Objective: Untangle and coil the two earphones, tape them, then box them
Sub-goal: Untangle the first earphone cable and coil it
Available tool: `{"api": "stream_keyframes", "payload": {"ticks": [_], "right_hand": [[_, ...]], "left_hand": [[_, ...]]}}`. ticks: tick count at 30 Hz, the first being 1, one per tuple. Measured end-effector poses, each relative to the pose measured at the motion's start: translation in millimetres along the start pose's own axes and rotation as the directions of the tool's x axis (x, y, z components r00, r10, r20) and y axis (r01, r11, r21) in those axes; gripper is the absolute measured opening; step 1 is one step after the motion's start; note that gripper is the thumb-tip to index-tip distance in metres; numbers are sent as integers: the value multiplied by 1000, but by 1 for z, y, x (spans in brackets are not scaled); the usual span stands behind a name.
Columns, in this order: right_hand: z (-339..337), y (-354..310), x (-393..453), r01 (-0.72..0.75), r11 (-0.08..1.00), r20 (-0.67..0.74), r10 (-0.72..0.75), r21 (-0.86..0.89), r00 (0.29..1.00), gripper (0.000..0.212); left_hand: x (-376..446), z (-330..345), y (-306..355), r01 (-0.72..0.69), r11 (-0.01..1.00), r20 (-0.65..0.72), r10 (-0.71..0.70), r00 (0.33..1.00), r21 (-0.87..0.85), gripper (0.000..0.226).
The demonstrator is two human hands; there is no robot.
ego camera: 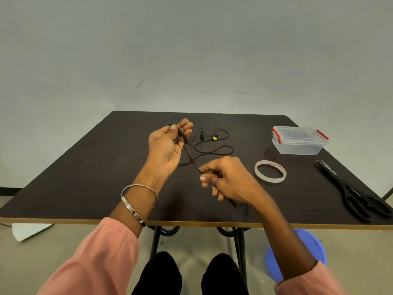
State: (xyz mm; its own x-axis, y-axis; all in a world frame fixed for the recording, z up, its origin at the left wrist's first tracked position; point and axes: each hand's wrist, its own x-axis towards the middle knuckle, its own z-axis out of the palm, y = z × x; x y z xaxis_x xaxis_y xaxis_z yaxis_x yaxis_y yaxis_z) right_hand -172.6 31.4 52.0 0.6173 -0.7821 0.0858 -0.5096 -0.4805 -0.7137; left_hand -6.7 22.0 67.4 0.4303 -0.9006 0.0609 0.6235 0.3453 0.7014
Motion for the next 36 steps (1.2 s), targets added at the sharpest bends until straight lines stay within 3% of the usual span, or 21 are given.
{"api": "stream_keyframes", "payload": {"ticks": [5, 9, 15, 21, 24, 26, 30, 36], "right_hand": [[-15, -8, -1, 27, 996, -125, -16, 85, 992, 19], [-29, -10, 0, 95, 977, -210, -53, 193, 976, 15], [-61, -12, 15, 192, 971, -368, -128, 142, 921, 12], [-81, -9, 27, 237, 968, -337, -198, 79, 921, 14], [-76, -2, 32, 245, 948, -367, -158, 204, 917, 16], [-68, 6, 32, 243, 926, -379, -122, 290, 917, 14], [-42, 23, 30, 221, 928, -330, -117, 299, 937, 10], [-2, 26, 21, 141, 979, -90, -156, -146, 984, 23]], "left_hand": [[-5, -11, -10, -170, 868, 203, 82, 976, 466, 27], [-5, -20, -18, -247, 727, 363, -3, 932, 641, 24], [-19, -19, -27, -271, 688, 545, -214, 811, 673, 30], [-29, -17, -24, -56, 855, 600, -314, 736, 516, 40], [-30, -16, -22, 48, 927, 648, -297, 701, 372, 37], [-29, -15, -19, 93, 955, 641, -259, 722, 282, 34], [-26, -14, -14, 123, 980, 563, -190, 804, 155, 38], [-17, -8, -7, 27, 986, 378, -88, 921, 164, 34]]}}
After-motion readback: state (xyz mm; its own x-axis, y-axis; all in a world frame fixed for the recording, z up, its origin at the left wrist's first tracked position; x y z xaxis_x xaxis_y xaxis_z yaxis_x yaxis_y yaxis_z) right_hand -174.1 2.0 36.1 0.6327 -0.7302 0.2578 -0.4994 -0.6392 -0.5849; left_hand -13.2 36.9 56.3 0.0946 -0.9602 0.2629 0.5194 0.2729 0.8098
